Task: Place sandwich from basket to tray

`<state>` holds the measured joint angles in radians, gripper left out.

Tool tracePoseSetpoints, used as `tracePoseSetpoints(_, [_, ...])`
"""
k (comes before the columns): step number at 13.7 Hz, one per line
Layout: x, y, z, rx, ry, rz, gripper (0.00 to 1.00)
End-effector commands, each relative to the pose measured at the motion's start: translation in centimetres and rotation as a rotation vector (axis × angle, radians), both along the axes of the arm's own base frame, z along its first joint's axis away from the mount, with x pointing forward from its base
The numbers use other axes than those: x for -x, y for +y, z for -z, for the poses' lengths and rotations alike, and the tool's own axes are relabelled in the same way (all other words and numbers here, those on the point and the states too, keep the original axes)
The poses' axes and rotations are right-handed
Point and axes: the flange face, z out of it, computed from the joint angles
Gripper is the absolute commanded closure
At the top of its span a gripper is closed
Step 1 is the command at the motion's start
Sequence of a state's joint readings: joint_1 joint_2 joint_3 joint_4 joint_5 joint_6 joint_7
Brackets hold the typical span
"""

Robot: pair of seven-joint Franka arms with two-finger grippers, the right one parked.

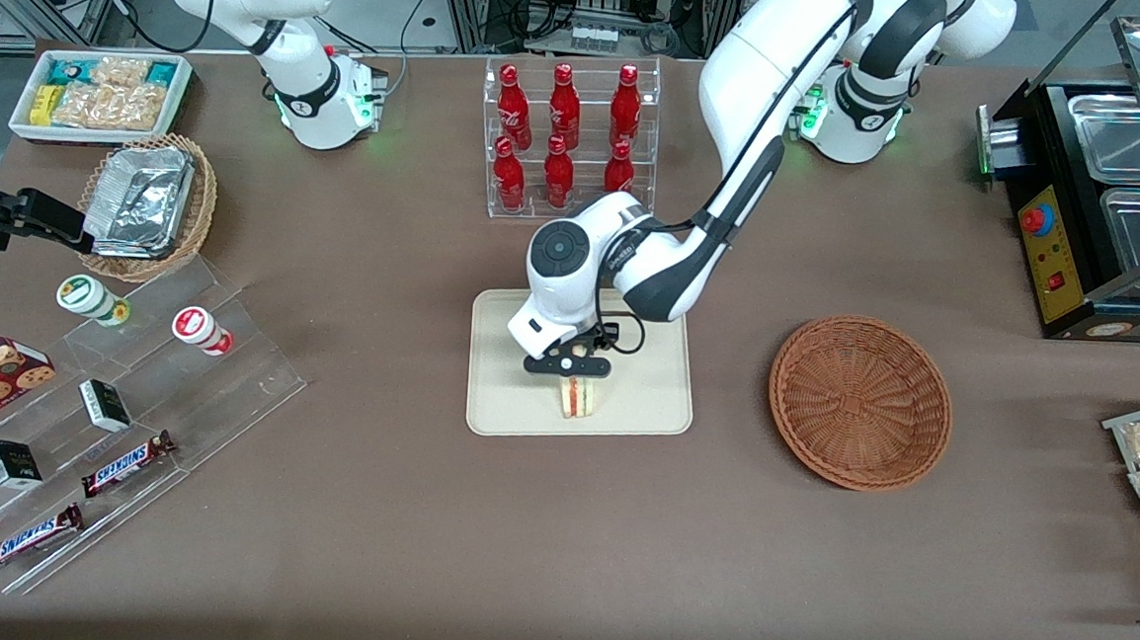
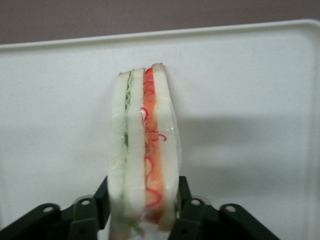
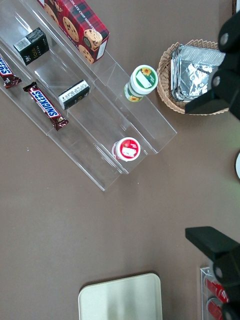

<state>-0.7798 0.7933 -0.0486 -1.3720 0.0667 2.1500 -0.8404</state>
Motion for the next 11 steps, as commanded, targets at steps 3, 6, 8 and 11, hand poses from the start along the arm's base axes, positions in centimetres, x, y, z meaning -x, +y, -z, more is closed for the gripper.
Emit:
tracePoseSetpoints(3, [-1.1,2.1,-10.2,-0.005,-0.030,-0.055,0.00])
tracePoseSetpoints(6, [-2.3,6.4,-17.6,-0.012,-0.030,-0.169,0.00])
tracePoseSetpoints(8, [-4.2,11.7,-22.0,-0.008,-0.048,-0.263,0.00])
tracePoseSetpoints(11, [-4.7,20.0,-27.5,0.003,-0.074,-0.329,0.00])
